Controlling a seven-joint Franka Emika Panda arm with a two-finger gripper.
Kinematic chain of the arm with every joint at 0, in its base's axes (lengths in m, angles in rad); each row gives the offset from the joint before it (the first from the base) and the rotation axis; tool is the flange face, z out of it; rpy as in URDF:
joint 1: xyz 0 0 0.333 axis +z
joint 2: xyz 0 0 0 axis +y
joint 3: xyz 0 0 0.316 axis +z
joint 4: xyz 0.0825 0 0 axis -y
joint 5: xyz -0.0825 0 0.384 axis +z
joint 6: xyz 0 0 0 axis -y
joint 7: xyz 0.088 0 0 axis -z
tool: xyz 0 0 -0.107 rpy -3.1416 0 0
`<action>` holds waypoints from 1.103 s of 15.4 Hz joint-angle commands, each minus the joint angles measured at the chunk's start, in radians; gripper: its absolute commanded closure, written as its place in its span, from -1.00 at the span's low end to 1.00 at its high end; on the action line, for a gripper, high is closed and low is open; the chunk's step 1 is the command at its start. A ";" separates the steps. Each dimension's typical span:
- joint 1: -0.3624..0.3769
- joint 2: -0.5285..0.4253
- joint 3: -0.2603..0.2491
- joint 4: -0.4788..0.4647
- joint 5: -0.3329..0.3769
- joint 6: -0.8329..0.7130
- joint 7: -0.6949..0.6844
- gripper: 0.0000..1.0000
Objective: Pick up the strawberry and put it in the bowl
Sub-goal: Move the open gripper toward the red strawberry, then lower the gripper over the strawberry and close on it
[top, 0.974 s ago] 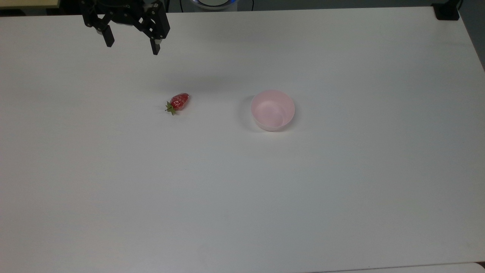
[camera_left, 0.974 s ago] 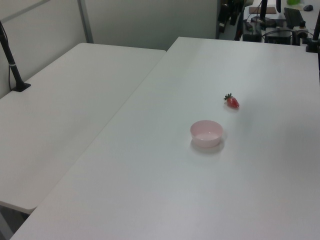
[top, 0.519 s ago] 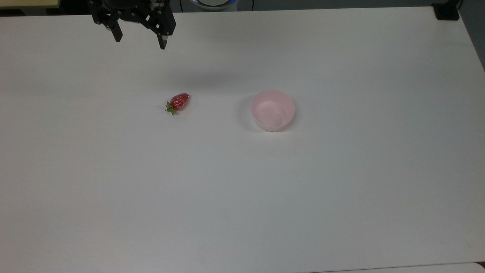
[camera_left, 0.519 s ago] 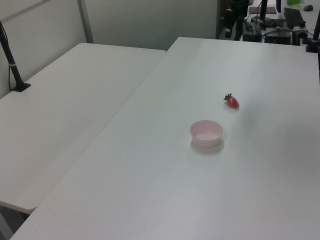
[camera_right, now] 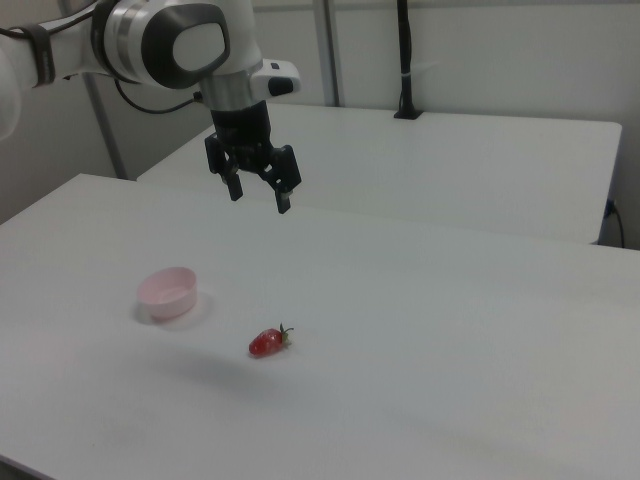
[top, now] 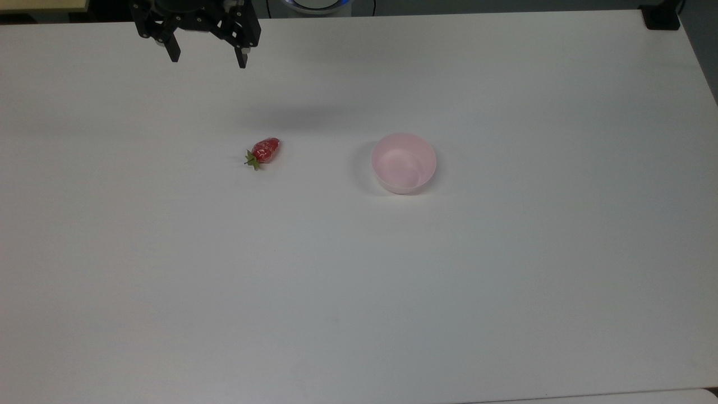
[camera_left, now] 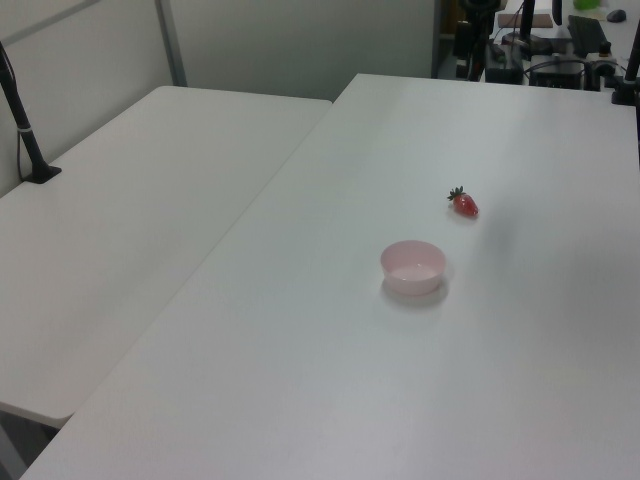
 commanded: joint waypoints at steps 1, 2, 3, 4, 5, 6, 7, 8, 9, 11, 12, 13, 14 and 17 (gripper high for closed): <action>0.006 0.003 -0.003 -0.004 -0.006 -0.046 -0.059 -1.00; 0.006 0.003 -0.006 -0.020 -0.006 -0.054 -0.055 -1.00; 0.006 0.000 -0.007 -0.047 -0.006 -0.055 -0.055 -1.00; 0.004 -0.002 -0.007 -0.078 -0.006 -0.049 -0.052 -1.00; 0.001 0.000 -0.009 -0.099 -0.006 -0.039 -0.037 -1.00; -0.003 0.003 -0.010 -0.107 -0.006 -0.005 -0.022 -1.00; -0.005 0.015 -0.015 -0.130 -0.006 0.048 -0.006 -1.00; -0.002 0.024 -0.017 -0.164 -0.006 0.107 0.018 -1.00; 0.000 0.030 -0.018 -0.210 -0.008 0.169 0.046 -1.00; 0.001 0.023 -0.018 -0.325 -0.009 0.318 0.063 -1.00; 0.004 0.026 -0.018 -0.355 -0.009 0.378 0.072 -1.00; 0.007 0.035 -0.017 -0.374 -0.009 0.421 0.090 -1.00; 0.015 0.059 -0.017 -0.388 -0.009 0.454 0.107 -1.00; 0.050 0.121 -0.018 -0.402 -0.018 0.488 0.144 -0.99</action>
